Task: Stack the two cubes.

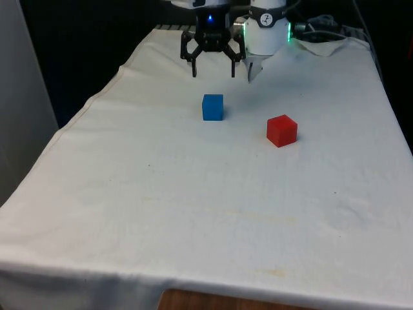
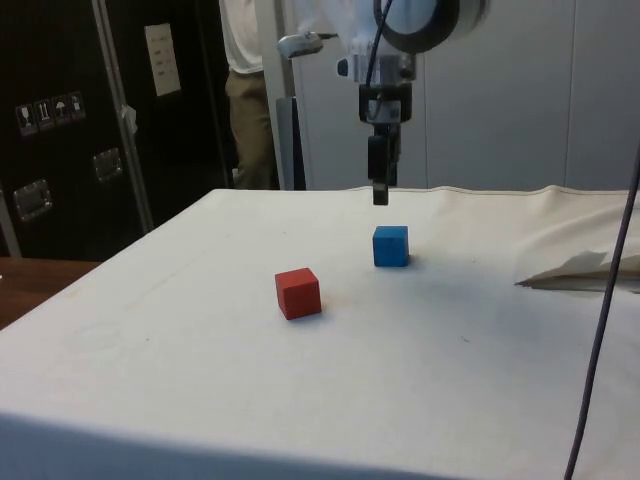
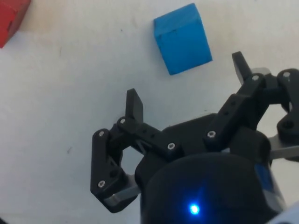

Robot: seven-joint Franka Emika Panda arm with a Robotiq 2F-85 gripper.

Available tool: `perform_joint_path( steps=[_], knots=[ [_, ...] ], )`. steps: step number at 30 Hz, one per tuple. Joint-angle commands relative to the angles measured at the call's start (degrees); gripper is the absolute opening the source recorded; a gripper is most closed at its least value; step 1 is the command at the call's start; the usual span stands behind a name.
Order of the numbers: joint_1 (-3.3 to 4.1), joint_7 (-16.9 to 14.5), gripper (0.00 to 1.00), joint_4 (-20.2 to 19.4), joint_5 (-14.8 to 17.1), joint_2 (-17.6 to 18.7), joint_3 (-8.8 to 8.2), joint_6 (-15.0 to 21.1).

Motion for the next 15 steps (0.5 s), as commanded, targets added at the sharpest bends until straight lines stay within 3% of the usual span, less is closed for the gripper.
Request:
perform_joint_path(
  steps=[1, 4, 5, 6, 10, 15],
  knots=[
    [0.11, -1.5, 1.00, -0.2, 2.3, -0.1, 0.11, 0.3],
    [0.06, -3.0, 1.00, -0.1, 4.7, 0.5, 0.11, 0.2],
    [0.00, -2.1, 1.00, 0.2, 3.2, 0.9, -0.06, 0.1],
    [0.06, -4.1, 1.00, 0.1, 6.2, 0.9, 0.06, 0.2],
    [0.06, -5.9, 1.00, 0.2, 9.2, 1.7, 0.17, 0.1],
    [0.11, -6.0, 1.00, 0.6, 9.1, 2.7, 0.06, 0.5]
  ],
)
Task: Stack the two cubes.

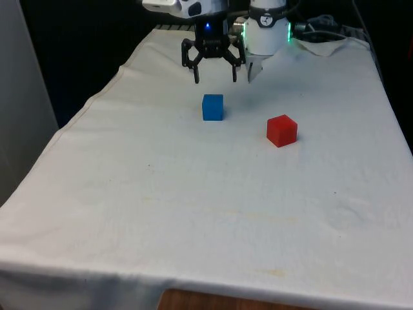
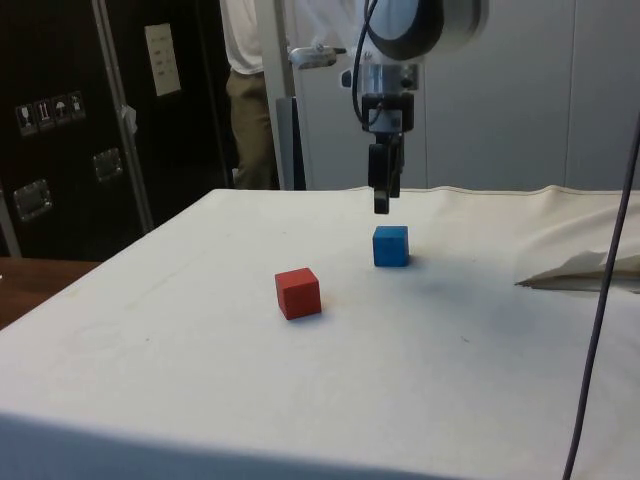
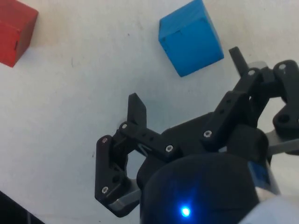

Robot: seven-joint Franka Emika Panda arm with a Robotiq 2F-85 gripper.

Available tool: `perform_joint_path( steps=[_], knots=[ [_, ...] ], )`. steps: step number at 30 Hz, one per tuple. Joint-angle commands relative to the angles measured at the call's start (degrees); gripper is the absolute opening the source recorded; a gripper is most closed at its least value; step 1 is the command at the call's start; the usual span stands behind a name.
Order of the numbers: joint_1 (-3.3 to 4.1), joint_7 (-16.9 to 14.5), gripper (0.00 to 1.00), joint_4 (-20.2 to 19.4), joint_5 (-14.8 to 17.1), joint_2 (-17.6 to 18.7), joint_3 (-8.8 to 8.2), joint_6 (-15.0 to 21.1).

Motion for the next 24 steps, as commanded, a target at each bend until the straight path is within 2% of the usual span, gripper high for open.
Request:
perform_joint_path(
  steps=[1, 6, 7, 8, 13, 24],
  knots=[
    [0.06, -0.2, 1.00, 0.1, 0.3, 0.5, 0.17, 0.6],
    [0.23, -0.1, 1.00, 1.3, -0.3, 2.9, 0.29, 1.6],
    [0.11, -0.2, 1.00, 1.0, -0.2, 2.1, 0.23, 0.7],
    [0.23, -0.2, 1.00, 1.5, -0.3, 3.4, 0.34, 1.9],
    [0.52, -0.3, 1.00, 2.6, -0.5, 6.1, 0.92, 3.4],
    [0.29, -0.5, 1.00, 2.7, -0.2, 6.6, 1.09, 3.4]
  ],
)
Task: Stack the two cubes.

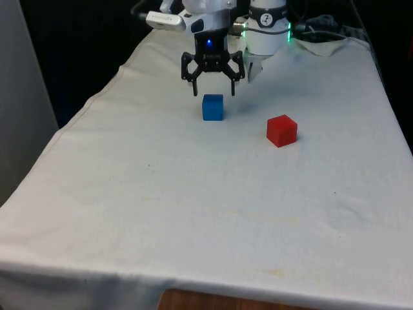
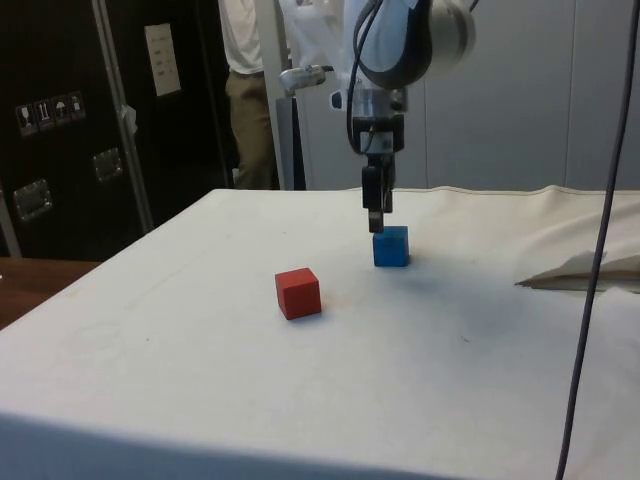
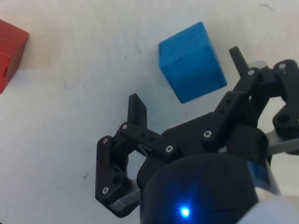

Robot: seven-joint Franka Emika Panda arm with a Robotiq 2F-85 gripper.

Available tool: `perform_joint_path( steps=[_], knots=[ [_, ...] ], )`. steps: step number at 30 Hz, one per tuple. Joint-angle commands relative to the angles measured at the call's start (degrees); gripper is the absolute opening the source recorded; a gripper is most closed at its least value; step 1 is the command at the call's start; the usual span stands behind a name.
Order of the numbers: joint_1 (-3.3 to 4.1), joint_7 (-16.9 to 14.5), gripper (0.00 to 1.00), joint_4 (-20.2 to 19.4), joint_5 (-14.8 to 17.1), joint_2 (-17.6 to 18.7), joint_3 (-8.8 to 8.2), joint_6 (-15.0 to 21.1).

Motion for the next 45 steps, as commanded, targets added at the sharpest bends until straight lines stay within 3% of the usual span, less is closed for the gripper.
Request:
perform_joint_path(
  steps=[1, 7, 8, 9, 14, 15, 16, 22, 23, 24, 30, 31, 32, 37, 38, 39, 40, 43, 44, 45],
  knots=[
    [0.00, -0.1, 1.00, -0.2, 0.2, 0.2, 0.06, 0.5],
    [-0.46, -0.8, 1.00, -0.1, 0.7, 1.4, -0.29, 0.7],
    [-0.11, -0.1, 1.00, -0.1, 0.0, 1.2, -0.57, 0.1],
    [-0.52, -0.9, 1.00, 0.0, 0.8, 1.7, -0.40, 0.7],
    [-0.69, -1.4, 1.00, 0.3, 1.0, 2.9, -0.86, 1.1],
    [-0.29, -0.6, 1.00, 0.3, 0.1, 2.9, -1.32, 0.5],
    [-0.74, -1.6, 1.00, 0.3, 1.0, 3.3, -0.97, 1.4],
    [-1.03, -2.2, 1.00, 0.2, 1.7, 4.5, -0.97, 3.0],
    [-0.40, -1.0, 1.00, 0.4, 0.2, 4.8, -1.83, 2.3],
    [-1.15, -2.3, 1.00, 0.1, 1.8, 4.6, -0.92, 3.4],
    [-1.95, -3.5, 1.00, 0.0, 3.6, 6.0, -0.17, 5.6],
    [-0.69, -2.0, 1.00, 0.3, 1.6, 6.8, -1.83, 5.0],
    [-2.01, -3.9, 1.00, 0.0, 4.0, 6.2, -0.11, 5.9],
    [-2.06, -6.2, 1.00, 0.2, 6.8, 7.4, 0.06, 7.4],
    [-2.06, -6.5, 0.96, 0.2, 7.2, 7.6, 0.06, 7.6],
    [-0.74, -4.9, 0.88, 0.3, 5.2, 8.4, -1.78, 7.1],
    [-2.06, -6.8, 0.88, 0.2, 7.6, 7.7, 0.06, 7.7],
    [-2.01, -7.6, 0.56, 0.3, 8.6, 8.0, 0.06, 8.1],
    [-2.01, -8.0, 0.34, 0.3, 9.1, 8.1, 0.06, 8.2],
    [-2.01, -8.1, 0.24, 0.3, 9.2, 8.1, 0.06, 8.2]
  ],
)
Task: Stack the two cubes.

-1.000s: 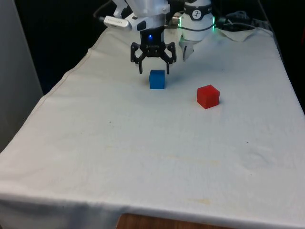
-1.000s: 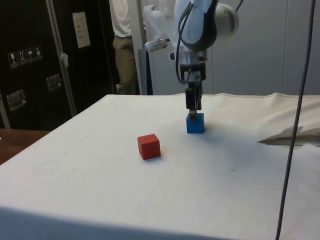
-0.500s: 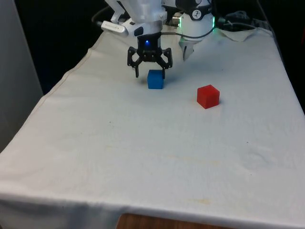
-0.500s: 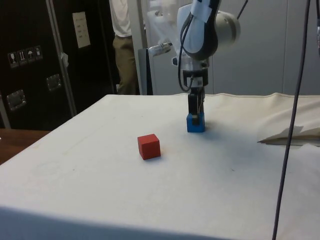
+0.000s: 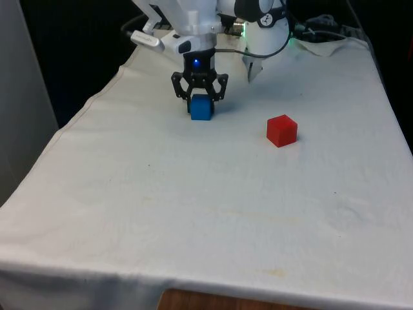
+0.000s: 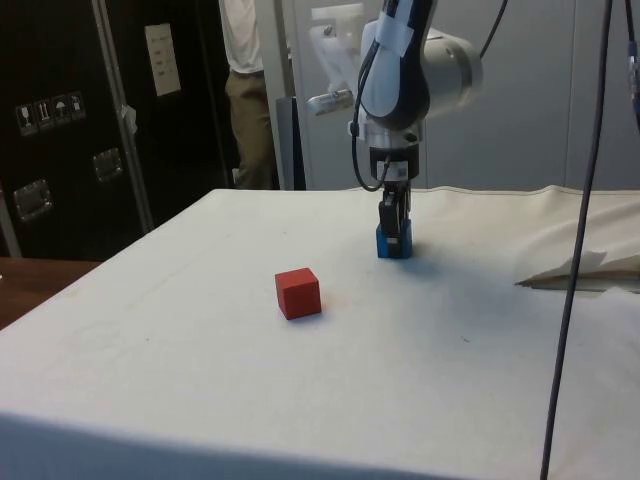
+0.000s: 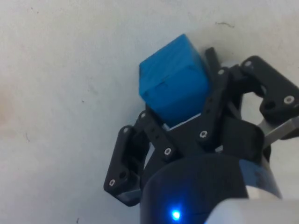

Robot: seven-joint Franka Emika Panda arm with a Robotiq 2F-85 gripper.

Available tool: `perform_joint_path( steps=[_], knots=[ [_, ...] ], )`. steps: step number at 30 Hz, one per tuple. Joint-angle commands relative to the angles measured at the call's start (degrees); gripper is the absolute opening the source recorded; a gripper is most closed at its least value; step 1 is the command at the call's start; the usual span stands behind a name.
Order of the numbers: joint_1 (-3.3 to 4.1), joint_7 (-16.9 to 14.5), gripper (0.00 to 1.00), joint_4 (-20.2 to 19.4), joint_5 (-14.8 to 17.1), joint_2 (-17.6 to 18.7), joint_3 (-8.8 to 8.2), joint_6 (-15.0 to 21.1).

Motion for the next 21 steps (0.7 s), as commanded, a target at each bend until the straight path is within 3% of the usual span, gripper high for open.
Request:
perform_joint_path(
  steps=[1, 2, 3, 4, 5, 10, 12, 13, 14, 17, 21],
  knots=[
    [-1.26, -1.5, 0.13, -0.1, 1.9, -0.7, 1.72, 0.5],
    [-1.26, -1.5, 0.03, -0.1, 2.0, -0.7, 1.78, 0.5],
    [-1.32, -1.6, 0.00, -0.1, 2.0, -0.7, 1.78, 0.5],
    [0.00, -0.1, 0.00, 0.0, 0.1, 0.1, 0.00, 0.0],
    [-1.32, -1.6, 0.00, -0.1, 2.1, -0.7, 1.78, 0.5],
    [-1.32, -1.7, 0.00, -0.1, 2.1, -0.7, 1.78, 0.5],
    [-0.80, -1.0, 0.00, 0.1, 1.3, -0.7, 0.97, -0.1],
    [0.00, -0.1, 0.00, 0.1, 0.2, 0.1, -0.06, 0.0],
    [-0.57, -0.7, 0.00, 0.2, 0.9, -0.7, 0.63, -0.3],
    [0.23, 0.2, 0.00, 0.5, -0.5, -1.4, -0.52, -1.5],
    [0.52, 0.7, 0.00, 1.0, -1.5, -2.6, -1.15, -3.4]
  ],
)
